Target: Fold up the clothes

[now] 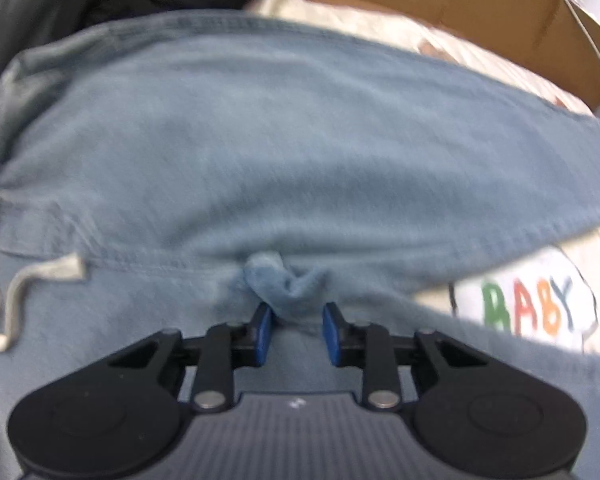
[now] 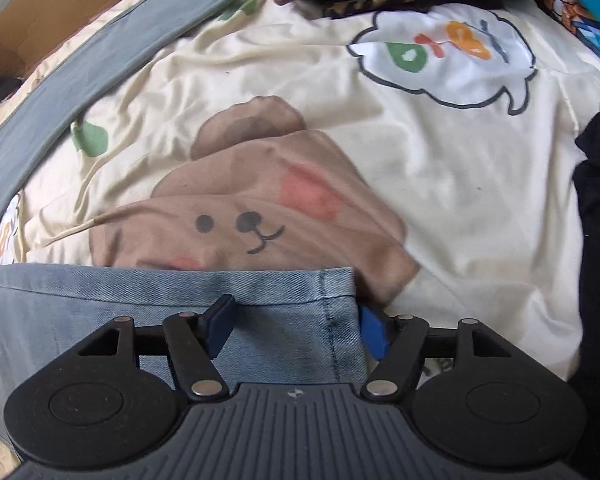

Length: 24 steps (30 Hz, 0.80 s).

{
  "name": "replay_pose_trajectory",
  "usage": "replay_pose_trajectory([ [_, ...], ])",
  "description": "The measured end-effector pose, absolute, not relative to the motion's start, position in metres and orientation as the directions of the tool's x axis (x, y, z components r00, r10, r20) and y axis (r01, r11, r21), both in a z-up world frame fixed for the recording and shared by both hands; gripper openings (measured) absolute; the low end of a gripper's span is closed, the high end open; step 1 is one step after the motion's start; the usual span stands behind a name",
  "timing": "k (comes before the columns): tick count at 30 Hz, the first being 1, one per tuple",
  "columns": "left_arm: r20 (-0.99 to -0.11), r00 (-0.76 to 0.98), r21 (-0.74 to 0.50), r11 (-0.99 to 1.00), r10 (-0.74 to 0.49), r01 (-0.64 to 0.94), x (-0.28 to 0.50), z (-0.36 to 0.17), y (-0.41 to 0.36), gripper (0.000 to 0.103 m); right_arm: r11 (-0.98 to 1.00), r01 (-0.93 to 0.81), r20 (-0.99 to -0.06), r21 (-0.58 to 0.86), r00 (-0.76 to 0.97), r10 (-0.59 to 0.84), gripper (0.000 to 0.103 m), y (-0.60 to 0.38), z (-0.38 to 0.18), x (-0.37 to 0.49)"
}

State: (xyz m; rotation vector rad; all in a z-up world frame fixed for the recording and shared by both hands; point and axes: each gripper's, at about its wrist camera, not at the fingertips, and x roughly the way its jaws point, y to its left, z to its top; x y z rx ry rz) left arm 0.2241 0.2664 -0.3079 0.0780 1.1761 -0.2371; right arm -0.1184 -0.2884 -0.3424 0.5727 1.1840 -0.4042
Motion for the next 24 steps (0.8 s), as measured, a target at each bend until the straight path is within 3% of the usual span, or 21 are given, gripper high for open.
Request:
replay_pose_trajectory([
  [2,-0.927,0.339,-0.079,0.965,-0.164,0.249,0.219,-0.311,0.267,0.024,0.798,0.57,-0.947,0.193,0.322,-0.001,0.017,-0.287,-0.341,-0.118],
  [3,-0.929,0.326,-0.088,0.961,-0.173,0.262,0.217,-0.312,0.268,0.024,0.796,0.571,-0.947,0.203,0.32,0.012,0.016,-0.288,-0.339,-0.119],
  [5,-0.931,0.31,-0.115,0.961,-0.192,0.252,0.215,-0.312,0.269,0.013,0.805,0.56,-0.949,0.195,0.314,0.011,0.015,-0.287,-0.334,-0.12],
  [17,-0.919,0.36,-0.101,0.978,-0.162,0.184,0.192,-0.286,0.287,0.014,0.789,0.605,-0.969,0.103,0.239,-0.058,0.015,-0.272,-0.311,-0.135],
  [24,-0.918,0.39,-0.065,0.998,-0.068,0.021,0.165,-0.269,0.338,0.014,0.812,0.582,-0.973,0.03,0.202,-0.108,0.016,-0.272,-0.317,-0.128],
])
